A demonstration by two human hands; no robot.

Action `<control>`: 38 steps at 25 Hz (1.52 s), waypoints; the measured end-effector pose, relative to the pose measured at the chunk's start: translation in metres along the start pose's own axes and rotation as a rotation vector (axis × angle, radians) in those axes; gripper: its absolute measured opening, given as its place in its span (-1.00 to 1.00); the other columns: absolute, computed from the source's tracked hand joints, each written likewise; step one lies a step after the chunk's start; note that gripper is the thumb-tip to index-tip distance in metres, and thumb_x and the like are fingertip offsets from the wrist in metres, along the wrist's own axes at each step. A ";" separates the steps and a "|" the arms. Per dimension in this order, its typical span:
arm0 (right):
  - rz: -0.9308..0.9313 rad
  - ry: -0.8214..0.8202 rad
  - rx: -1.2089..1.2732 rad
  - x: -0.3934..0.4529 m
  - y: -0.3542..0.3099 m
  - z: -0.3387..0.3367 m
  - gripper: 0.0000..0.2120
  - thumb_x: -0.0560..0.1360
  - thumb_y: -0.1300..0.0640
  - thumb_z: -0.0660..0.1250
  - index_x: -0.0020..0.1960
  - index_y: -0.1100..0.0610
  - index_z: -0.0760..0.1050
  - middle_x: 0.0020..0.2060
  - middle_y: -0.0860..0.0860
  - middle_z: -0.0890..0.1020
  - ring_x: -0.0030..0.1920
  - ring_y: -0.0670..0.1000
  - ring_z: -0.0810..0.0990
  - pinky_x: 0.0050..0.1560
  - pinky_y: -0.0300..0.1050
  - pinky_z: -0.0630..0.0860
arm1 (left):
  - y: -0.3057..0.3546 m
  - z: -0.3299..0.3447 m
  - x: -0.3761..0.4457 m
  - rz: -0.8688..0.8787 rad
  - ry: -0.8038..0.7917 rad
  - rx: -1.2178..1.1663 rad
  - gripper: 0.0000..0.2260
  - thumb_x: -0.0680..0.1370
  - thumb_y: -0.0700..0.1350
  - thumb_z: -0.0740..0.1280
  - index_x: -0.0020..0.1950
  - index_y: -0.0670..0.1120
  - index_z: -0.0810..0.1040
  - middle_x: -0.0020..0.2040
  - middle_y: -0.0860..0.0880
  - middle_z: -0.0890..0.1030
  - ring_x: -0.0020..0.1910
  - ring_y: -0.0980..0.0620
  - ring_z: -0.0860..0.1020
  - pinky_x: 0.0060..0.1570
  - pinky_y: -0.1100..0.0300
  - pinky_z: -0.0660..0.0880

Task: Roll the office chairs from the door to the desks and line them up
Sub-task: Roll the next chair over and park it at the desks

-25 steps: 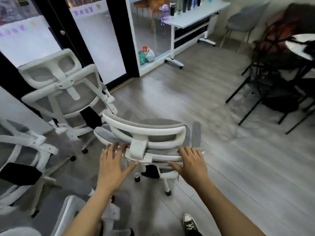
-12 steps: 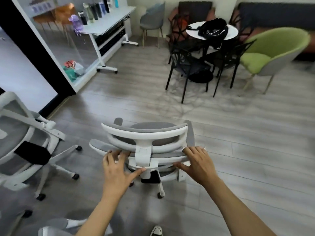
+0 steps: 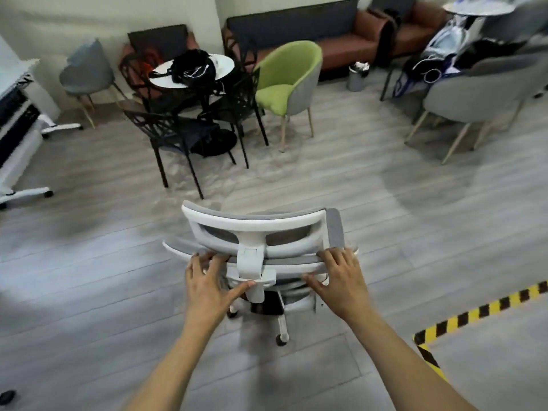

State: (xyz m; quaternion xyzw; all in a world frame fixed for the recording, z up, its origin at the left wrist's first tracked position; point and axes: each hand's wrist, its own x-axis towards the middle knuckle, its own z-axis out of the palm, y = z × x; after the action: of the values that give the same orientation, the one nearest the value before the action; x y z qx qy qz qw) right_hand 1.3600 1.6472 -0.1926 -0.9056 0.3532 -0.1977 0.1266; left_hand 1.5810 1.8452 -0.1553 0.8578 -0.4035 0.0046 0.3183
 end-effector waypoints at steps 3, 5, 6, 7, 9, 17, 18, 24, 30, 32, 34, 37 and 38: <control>0.095 0.103 -0.019 -0.005 0.073 -0.031 -0.50 0.47 -0.30 0.29 0.21 0.06 0.52 0.10 0.04 0.56 0.22 0.15 0.48 0.43 0.16 0.30 | 0.076 0.060 0.029 0.062 -0.050 -0.100 -0.34 0.22 0.44 0.42 0.18 0.09 0.56 0.25 -0.03 0.40 0.31 -0.13 0.34 0.34 -0.09 0.33; 0.209 0.177 -0.018 -0.006 0.125 -0.054 -0.51 0.48 -0.30 0.31 0.18 0.07 0.55 0.11 0.03 0.57 0.24 0.12 0.48 0.46 0.16 0.27 | 0.127 0.104 0.051 0.116 -0.121 -0.156 -0.33 0.20 0.42 0.47 0.20 0.11 0.54 0.28 -0.02 0.38 0.33 -0.12 0.30 0.35 -0.07 0.33; 0.263 0.206 -0.023 -0.006 0.149 -0.063 -0.50 0.49 -0.31 0.30 0.17 0.08 0.56 0.12 0.03 0.57 0.25 0.11 0.48 0.47 0.16 0.26 | 0.150 0.124 0.061 0.142 -0.150 -0.179 -0.33 0.20 0.39 0.51 0.21 0.12 0.53 0.30 -0.01 0.36 0.35 -0.12 0.28 0.35 -0.07 0.34; 0.314 0.236 -0.031 -0.004 0.174 -0.072 -0.48 0.50 -0.33 0.29 0.17 0.09 0.56 0.12 0.03 0.58 0.26 0.10 0.48 0.48 0.16 0.24 | 0.174 0.146 0.073 0.173 -0.182 -0.199 -0.34 0.20 0.35 0.54 0.22 0.14 0.52 0.31 0.01 0.34 0.37 -0.12 0.27 0.35 -0.06 0.34; 0.396 0.281 -0.046 0.001 0.227 -0.090 -0.46 0.52 -0.35 0.26 0.16 0.10 0.56 0.11 0.01 0.59 0.27 0.09 0.48 0.48 0.16 0.24 | 0.224 0.191 0.100 0.241 -0.237 -0.237 -0.35 0.20 0.30 0.57 0.22 0.14 0.52 0.32 0.04 0.32 0.38 -0.09 0.24 0.34 -0.03 0.34; 0.780 0.396 -0.149 0.021 0.419 -0.173 -0.47 0.49 -0.41 0.21 0.15 -0.01 0.56 0.11 -0.06 0.58 0.24 0.04 0.49 0.48 0.14 0.23 | 0.435 0.368 0.206 0.537 -0.489 -0.334 -0.29 0.19 0.42 0.49 0.21 0.11 0.50 0.31 0.00 0.32 0.35 -0.11 0.26 0.29 -0.07 0.41; 0.836 0.396 -0.158 0.024 0.440 -0.183 -0.47 0.49 -0.42 0.21 0.16 -0.02 0.55 0.13 -0.06 0.58 0.25 0.03 0.46 0.49 0.12 0.21 | 0.462 0.389 0.216 0.576 -0.517 -0.313 -0.27 0.19 0.43 0.48 0.23 0.09 0.49 0.30 0.00 0.31 0.33 -0.10 0.27 0.28 -0.07 0.43; 1.038 0.535 -0.170 0.026 0.586 -0.244 -0.52 0.50 -0.37 0.28 0.15 0.00 0.54 0.14 -0.02 0.55 0.26 -0.04 0.32 0.43 0.21 0.27 | 0.641 0.520 0.260 0.802 -0.675 -0.265 -0.20 0.16 0.54 0.38 0.27 0.14 0.45 0.30 0.01 0.32 0.34 -0.09 0.27 0.32 -0.10 0.42; 1.159 0.626 -0.180 0.006 0.777 -0.310 -0.45 0.50 -0.43 0.17 0.22 -0.03 0.51 0.25 -0.03 0.49 0.40 0.01 0.34 0.56 0.20 0.04 | 0.836 0.654 0.257 0.937 -0.733 -0.331 -0.25 0.18 0.45 0.47 0.27 0.15 0.46 0.27 0.04 0.35 0.31 -0.07 0.27 0.25 -0.04 0.42; 1.196 0.629 -0.169 0.002 0.841 -0.344 -0.45 0.50 -0.42 0.18 0.24 -0.03 0.50 0.26 -0.05 0.47 0.40 -0.01 0.31 0.58 0.16 -0.01 | 0.904 0.697 0.256 0.960 -0.779 -0.336 -0.27 0.20 0.44 0.47 0.28 0.16 0.46 0.28 0.04 0.36 0.31 -0.07 0.27 0.25 -0.06 0.44; 1.225 0.627 -0.187 0.002 0.906 -0.376 -0.45 0.48 -0.41 0.21 0.23 -0.01 0.51 0.22 -0.05 0.50 0.35 -0.01 0.33 0.55 0.20 0.09 | 0.970 0.741 0.257 0.988 -0.816 -0.353 -0.30 0.21 0.44 0.46 0.26 0.16 0.47 0.27 0.04 0.37 0.31 -0.07 0.26 0.27 -0.06 0.43; 1.269 0.673 -0.164 0.004 1.004 -0.419 -0.43 0.43 -0.42 0.22 0.17 0.00 0.55 0.10 -0.08 0.52 0.26 0.00 0.42 0.51 0.21 0.14 | 1.064 0.807 0.263 0.964 -0.867 -0.408 -0.36 0.20 0.39 0.52 0.17 0.13 0.52 0.26 0.04 0.37 0.31 -0.08 0.26 0.27 -0.03 0.42; 1.269 0.692 -0.171 0.005 1.035 -0.431 -0.44 0.43 -0.42 0.22 0.16 -0.02 0.55 0.07 -0.10 0.52 0.23 -0.03 0.41 0.51 0.20 0.15 | 1.094 0.829 0.264 0.965 -0.885 -0.426 -0.37 0.19 0.36 0.54 0.15 0.12 0.53 0.25 0.03 0.37 0.31 -0.07 0.26 0.28 -0.02 0.42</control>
State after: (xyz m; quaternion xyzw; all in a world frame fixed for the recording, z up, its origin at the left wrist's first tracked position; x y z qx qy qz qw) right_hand 0.5601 0.8620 -0.1896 -0.4189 0.8443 -0.3330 0.0269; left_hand 0.7919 0.6911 -0.1530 0.4220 -0.8245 -0.2845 0.2474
